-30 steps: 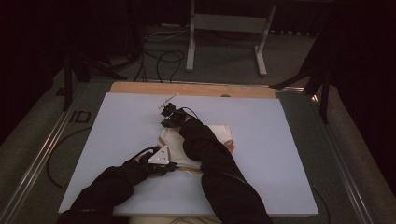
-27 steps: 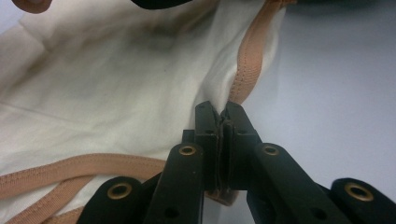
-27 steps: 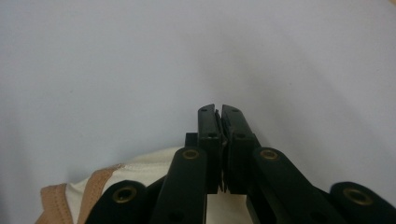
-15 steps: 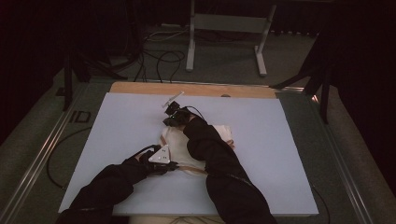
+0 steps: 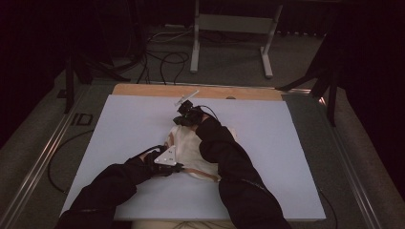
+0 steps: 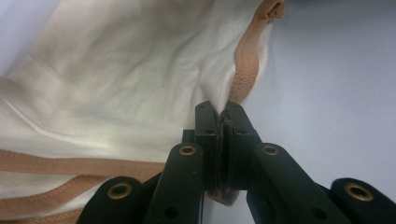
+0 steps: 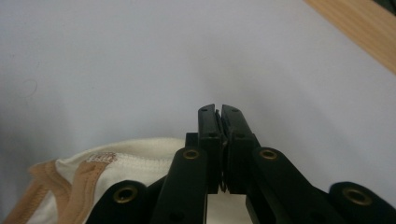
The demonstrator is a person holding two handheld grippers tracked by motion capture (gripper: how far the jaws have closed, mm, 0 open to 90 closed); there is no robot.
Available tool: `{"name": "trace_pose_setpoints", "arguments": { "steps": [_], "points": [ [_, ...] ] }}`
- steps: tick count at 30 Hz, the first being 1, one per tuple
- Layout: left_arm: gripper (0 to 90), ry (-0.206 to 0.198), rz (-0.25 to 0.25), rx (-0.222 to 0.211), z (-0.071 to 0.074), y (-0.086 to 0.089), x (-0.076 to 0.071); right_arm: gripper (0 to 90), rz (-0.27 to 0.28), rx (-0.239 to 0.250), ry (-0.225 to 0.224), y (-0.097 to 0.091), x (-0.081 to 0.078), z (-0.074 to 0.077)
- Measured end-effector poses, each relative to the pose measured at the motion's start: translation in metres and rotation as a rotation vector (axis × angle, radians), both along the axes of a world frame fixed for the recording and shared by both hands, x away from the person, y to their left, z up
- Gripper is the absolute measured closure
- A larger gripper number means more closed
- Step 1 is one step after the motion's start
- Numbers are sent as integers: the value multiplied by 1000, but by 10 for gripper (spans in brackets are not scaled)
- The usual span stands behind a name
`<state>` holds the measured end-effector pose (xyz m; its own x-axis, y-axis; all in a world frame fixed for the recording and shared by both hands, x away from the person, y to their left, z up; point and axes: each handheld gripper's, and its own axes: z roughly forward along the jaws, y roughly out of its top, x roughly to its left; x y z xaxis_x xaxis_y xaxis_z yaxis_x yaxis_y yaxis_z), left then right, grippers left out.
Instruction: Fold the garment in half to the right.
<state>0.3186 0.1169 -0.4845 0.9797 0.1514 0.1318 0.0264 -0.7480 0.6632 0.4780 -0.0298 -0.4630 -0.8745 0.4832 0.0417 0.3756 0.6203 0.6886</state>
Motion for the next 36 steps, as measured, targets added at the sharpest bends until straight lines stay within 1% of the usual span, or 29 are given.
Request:
{"name": "trace_pose_setpoints", "arguments": {
  "steps": [2,3,4,5,7,8,11,15,19,22,24,25,26,30,31,32,35,36],
  "points": [
    [873,-4,-5,-3,1,-1,0,883,-1,8,-4,-4,0,2],
    [873,-15,-18,9,3,-2,0,883,-4,9,-6,-6,-1,3],
    [873,-15,-18,9,3,-2,0,883,-4,9,-6,-6,-1,3],
    [873,-18,-27,7,6,-3,0,883,-9,11,-11,-11,-1,6],
    [873,-28,-31,13,9,-4,1,883,-14,17,-17,-15,0,9],
    [873,-25,-35,10,10,-5,1,883,-18,23,-15,-18,0,10],
    [873,-35,-46,19,16,-9,1,883,-28,31,-19,-24,1,13],
    [873,-45,-58,18,24,-14,1,883,-36,30,-31,-32,2,19],
    [872,-60,-75,27,30,-21,1,883,-51,31,-42,-41,3,26],
    [872,-71,-85,25,34,-26,1,883,-58,32,-54,-49,3,31],
    [872,-75,-87,20,36,-29,1,883,-65,38,-54,-54,3,33],
    [872,-82,-92,18,37,-31,1,883,-70,40,-54,-56,3,34],
    [872,-77,-90,14,38,-32,1,883,-75,40,-54,-58,2,34],
    [872,-84,-98,14,39,-38,2,883,-82,51,-54,-65,2,35],
    [872,-83,-103,14,39,-41,2,883,-92,59,-53,-70,0,34],
    [872,-80,-107,13,38,-43,2,883,-92,58,-59,-73,0,34],
    [872,-77,-116,21,37,-49,3,883,-104,66,-55,-81,-3,34],
    [872,-77,-116,21,37,-49,3,883,-103,62,-58,-84,-3,33]
  ]
}}
